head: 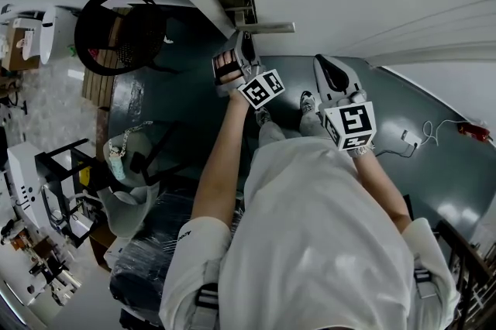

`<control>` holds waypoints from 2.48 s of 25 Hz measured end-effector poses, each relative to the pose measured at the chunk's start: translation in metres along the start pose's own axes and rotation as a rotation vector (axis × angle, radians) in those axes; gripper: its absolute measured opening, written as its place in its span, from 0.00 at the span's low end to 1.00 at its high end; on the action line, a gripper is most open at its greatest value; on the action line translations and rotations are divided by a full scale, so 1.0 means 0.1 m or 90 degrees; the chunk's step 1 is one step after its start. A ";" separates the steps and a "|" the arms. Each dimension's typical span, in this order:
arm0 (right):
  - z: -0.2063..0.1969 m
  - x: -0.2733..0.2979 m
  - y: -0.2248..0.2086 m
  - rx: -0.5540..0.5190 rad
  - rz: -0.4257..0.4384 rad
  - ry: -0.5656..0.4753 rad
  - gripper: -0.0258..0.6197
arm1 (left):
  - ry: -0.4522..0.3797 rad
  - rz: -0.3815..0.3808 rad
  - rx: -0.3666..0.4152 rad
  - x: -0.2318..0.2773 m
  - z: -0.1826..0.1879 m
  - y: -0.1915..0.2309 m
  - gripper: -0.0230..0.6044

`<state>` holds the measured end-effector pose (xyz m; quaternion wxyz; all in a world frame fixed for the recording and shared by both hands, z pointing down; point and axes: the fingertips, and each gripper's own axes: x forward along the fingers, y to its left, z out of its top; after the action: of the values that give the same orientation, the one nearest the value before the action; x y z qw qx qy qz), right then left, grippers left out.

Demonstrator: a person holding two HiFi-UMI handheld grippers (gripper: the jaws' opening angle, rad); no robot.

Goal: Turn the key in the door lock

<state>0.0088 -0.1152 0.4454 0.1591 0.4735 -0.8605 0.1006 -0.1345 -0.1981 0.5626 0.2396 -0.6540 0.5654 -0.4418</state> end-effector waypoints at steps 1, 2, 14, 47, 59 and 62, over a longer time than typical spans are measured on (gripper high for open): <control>0.00 0.01 -0.01 0.000 0.000 0.001 0.03 | 0.000 0.000 -0.003 0.01 -0.01 0.00 0.18; -0.01 0.02 -0.02 0.000 0.000 0.002 0.03 | -0.005 0.000 -0.007 0.02 -0.01 0.01 0.18; -0.01 0.10 -0.08 -0.006 0.017 0.011 0.03 | -0.008 -0.028 -0.219 -0.03 0.02 0.08 0.11; -0.07 0.22 0.01 -0.027 0.068 0.031 0.03 | -0.215 -0.311 -1.405 -0.05 -0.08 0.26 0.08; -0.11 0.22 0.03 -0.023 0.065 0.034 0.03 | -0.337 -0.383 -1.697 -0.05 -0.11 0.25 0.11; -0.12 0.20 0.03 -0.023 0.065 0.036 0.03 | -0.340 -0.383 -1.713 -0.05 -0.12 0.24 0.11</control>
<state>-0.0020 -0.1253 0.4639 0.1864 0.4232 -0.8803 0.1062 -0.1574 -0.1968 0.5473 -0.5653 -0.5374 0.3280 0.5330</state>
